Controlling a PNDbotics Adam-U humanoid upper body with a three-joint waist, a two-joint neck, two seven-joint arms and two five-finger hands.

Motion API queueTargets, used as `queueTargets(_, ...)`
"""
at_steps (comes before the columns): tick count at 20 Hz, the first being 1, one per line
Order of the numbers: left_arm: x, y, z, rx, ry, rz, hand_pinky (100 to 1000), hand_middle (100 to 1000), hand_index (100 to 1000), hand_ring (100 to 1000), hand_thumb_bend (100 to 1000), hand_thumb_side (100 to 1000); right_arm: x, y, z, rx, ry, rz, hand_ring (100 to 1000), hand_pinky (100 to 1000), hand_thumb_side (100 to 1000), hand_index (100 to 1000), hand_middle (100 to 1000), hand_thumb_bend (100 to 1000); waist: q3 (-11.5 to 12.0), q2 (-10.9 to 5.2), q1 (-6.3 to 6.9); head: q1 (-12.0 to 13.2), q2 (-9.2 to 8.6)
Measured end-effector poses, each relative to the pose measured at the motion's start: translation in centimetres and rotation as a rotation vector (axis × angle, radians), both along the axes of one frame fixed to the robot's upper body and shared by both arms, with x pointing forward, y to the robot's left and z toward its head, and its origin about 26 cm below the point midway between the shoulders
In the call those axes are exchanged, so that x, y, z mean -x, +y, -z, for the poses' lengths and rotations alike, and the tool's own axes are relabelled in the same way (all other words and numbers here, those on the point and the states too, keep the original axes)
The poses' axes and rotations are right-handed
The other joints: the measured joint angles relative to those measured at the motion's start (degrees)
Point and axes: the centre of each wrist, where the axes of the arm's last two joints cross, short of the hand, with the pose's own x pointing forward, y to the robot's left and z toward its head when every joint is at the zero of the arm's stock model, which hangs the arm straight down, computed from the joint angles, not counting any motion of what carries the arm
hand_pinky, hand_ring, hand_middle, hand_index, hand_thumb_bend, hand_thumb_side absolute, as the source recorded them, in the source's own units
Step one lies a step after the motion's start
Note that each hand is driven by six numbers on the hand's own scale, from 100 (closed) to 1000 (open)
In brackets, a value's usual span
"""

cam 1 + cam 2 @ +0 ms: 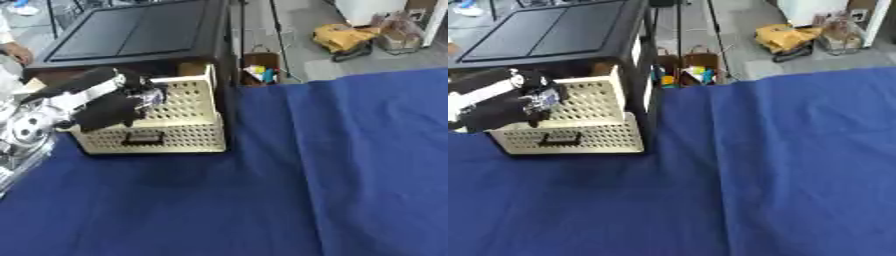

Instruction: Pick up objects from table and place into drawer.

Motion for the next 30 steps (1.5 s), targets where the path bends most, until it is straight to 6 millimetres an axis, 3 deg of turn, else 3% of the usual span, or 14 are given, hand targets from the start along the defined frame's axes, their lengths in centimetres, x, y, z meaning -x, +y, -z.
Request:
queueTargets(22, -1.8, 0.8, -0.2, 0.019, -0.016, -0.051, 126, 782, 928, 485, 100, 1000, 0.1, 0.1, -0.2, 0.002, 0.0, -0.01, 854, 844, 1000, 750, 577, 100, -0.3, 0.63, 0.12, 0.3, -0.98)
queueTargets(30, -2.2, 0.8, -0.4, 0.021, -0.018, -0.053, 138, 822, 942, 494, 100, 1000, 0.1, 0.1, -0.2, 0.002, 0.003, -0.012, 854, 844, 1000, 750, 577, 100, -0.3, 0.66, 0.07, 0.6, -0.99)
